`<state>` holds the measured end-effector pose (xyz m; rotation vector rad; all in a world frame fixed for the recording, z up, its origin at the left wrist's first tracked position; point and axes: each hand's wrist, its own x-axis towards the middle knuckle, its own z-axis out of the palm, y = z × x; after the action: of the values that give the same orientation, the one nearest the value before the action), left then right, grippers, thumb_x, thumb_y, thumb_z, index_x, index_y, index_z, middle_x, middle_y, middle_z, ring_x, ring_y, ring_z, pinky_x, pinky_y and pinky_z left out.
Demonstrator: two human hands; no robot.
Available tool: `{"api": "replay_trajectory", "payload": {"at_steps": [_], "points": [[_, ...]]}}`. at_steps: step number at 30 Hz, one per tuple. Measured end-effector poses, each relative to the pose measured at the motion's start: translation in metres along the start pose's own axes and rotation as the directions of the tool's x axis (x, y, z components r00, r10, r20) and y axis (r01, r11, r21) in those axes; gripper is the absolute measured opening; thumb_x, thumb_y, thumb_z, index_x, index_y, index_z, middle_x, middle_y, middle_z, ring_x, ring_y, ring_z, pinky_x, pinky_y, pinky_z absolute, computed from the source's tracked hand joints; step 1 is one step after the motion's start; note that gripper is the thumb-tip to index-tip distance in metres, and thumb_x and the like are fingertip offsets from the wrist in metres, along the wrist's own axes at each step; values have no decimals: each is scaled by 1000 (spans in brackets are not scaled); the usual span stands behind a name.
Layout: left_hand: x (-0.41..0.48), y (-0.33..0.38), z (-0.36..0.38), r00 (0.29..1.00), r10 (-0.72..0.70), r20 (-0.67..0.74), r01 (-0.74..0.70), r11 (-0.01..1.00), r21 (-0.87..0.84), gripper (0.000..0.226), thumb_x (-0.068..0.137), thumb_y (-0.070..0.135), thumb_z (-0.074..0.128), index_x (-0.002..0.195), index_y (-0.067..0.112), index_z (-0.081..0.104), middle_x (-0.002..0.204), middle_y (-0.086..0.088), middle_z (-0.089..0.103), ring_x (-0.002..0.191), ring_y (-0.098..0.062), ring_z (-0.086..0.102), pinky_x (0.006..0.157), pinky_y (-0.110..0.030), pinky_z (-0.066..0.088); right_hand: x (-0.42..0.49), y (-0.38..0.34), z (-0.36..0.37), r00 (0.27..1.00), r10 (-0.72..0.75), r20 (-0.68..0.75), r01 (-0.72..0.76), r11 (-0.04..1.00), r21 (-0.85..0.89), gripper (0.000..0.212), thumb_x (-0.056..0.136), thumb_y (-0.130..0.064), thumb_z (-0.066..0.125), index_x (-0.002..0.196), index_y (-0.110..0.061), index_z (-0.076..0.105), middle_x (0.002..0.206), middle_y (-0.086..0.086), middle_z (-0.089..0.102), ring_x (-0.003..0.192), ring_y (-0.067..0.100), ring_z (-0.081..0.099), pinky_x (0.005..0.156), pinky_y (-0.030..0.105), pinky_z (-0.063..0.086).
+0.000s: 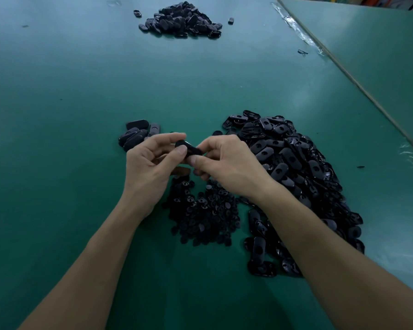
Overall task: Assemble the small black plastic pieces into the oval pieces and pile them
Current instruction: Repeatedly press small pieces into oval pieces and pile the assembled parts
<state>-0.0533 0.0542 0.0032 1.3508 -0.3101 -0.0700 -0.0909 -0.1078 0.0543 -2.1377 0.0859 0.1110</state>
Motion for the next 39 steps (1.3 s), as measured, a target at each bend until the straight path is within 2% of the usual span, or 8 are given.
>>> {"api": "replay_trajectory", "payload": {"at_steps": [5, 8, 13, 21, 27, 33, 36, 39], "points": [[0, 0, -1, 1000, -2, -27, 2, 1000, 14, 4, 90, 12, 72, 94, 14, 71, 83, -2, 76, 74, -18, 74, 63, -27, 60, 2, 2, 1, 989, -35, -143, 46, 996, 79, 10, 92, -26, 72, 91, -16, 73, 76, -3, 74, 66, 8, 71, 63, 19, 52], [-1, 1, -1, 1000, -22, -20, 22, 1000, 6, 13, 85, 22, 73, 96, 14, 71, 86, -5, 76, 70, -20, 74, 62, -28, 59, 2, 0, -1, 984, -54, -172, 70, 994, 88, 14, 95, -29, 69, 93, -16, 75, 74, -5, 73, 66, 6, 70, 61, 12, 47], [-1, 0, 1, 999, -50, -9, 50, 999, -3, 18, 83, 21, 72, 99, 12, 71, 87, -5, 77, 69, -18, 74, 62, -24, 58, 2, 0, -2, 981, -80, -176, 88, 996, 35, 14, 95, -32, 68, 88, -21, 74, 69, -6, 69, 62, 1, 62, 61, 15, 45], [-1, 1, 0, 998, -58, 2, 58, 998, 7, 14, 84, 25, 72, 97, 18, 74, 86, -5, 77, 70, -19, 74, 65, -26, 60, 3, 1, -1, 981, -65, -186, 93, 985, 145, 4, 94, -21, 70, 90, -23, 70, 75, -2, 73, 65, 8, 70, 60, 14, 48], [1, -1, -3, 998, -60, 5, 60, 997, -39, 23, 91, 4, 69, 96, 24, 79, 84, -6, 77, 72, -17, 74, 65, -24, 59, 5, 3, 0, 981, -65, -184, 96, 982, 161, 5, 94, -17, 70, 91, -22, 70, 75, -2, 73, 66, 9, 71, 63, 18, 50], [0, -3, -3, 999, -40, -8, 39, 999, -37, 19, 90, 5, 68, 99, 19, 76, 82, -4, 75, 72, -16, 73, 64, -23, 58, 4, 4, -1, 989, -47, -142, 74, 979, 191, 5, 95, -19, 68, 94, -24, 68, 79, 0, 74, 69, 10, 72, 63, 20, 52], [2, -3, -3, 997, -35, -74, 32, 999, -42, 19, 90, 4, 67, 93, 21, 75, 79, -1, 74, 69, -14, 71, 64, -23, 58, 3, 8, -2, 1000, 4, -15, -5, 998, -68, 25, 92, -37, 70, 112, -22, 67, 92, -5, 71, 78, 5, 69, 72, 21, 54], [4, -4, -3, 992, -30, -119, 24, 998, -58, 16, 89, 7, 66, 90, 21, 73, 77, 1, 71, 68, -14, 67, 63, -24, 57, -2, 9, 2, 987, 55, 153, 14, 908, -418, 41, 88, -44, 73, 123, -24, 64, 100, -6, 64, 91, 11, 63, 87, 34, 56]]}}
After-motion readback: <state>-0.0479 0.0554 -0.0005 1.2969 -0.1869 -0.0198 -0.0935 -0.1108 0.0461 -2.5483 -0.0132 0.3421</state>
